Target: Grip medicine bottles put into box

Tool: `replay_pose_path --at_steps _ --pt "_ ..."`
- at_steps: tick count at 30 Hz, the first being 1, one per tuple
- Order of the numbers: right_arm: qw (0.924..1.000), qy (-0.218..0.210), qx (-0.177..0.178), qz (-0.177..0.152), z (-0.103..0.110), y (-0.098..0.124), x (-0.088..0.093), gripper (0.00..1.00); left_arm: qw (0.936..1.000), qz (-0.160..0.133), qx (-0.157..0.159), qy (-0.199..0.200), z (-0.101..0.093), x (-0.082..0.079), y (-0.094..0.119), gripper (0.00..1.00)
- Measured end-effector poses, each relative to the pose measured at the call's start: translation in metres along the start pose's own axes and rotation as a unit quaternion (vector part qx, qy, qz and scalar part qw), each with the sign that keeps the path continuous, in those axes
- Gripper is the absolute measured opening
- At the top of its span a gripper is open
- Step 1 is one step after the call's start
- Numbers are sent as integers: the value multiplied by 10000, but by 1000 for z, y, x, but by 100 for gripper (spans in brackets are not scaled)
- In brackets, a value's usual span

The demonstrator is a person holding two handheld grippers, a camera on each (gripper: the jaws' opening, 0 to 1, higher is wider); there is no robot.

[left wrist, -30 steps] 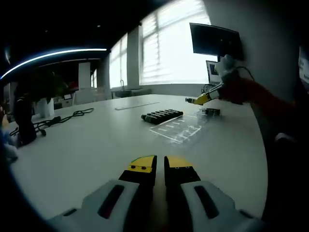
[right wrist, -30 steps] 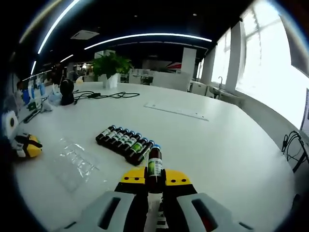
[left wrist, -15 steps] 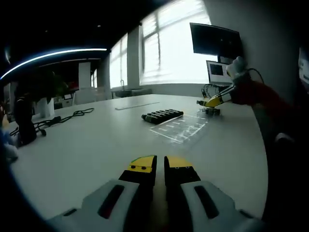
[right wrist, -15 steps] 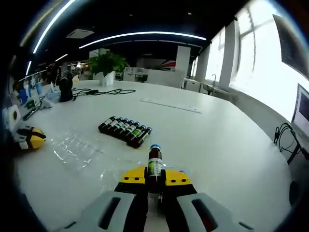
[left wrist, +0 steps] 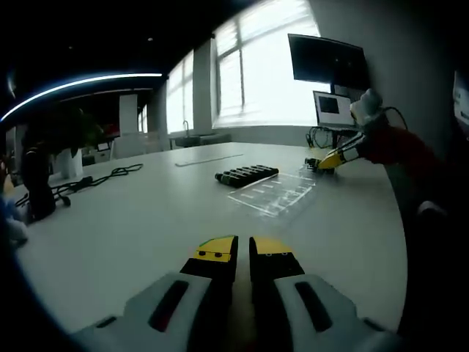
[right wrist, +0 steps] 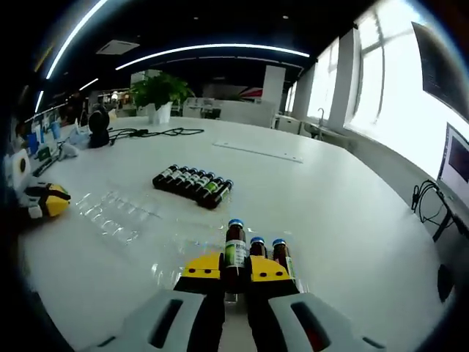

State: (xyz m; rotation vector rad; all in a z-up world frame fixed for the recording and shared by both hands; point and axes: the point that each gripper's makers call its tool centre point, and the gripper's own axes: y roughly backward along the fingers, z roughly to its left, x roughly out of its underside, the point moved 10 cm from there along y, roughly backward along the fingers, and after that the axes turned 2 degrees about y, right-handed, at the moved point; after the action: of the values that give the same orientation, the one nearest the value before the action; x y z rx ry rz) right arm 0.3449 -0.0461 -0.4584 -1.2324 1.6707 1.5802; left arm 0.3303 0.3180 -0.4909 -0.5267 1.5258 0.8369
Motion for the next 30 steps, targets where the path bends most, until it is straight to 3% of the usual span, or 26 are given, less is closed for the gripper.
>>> replay_pose_path --at_steps 15,30 --pt "9999 -108 100 86 2 -1 0 8 10000 7 -2 -4 0 0 0 2" --pt "9991 -393 -52 -118 -2 3 -4 4 10000 10 -2 -10 0 0 0 2"
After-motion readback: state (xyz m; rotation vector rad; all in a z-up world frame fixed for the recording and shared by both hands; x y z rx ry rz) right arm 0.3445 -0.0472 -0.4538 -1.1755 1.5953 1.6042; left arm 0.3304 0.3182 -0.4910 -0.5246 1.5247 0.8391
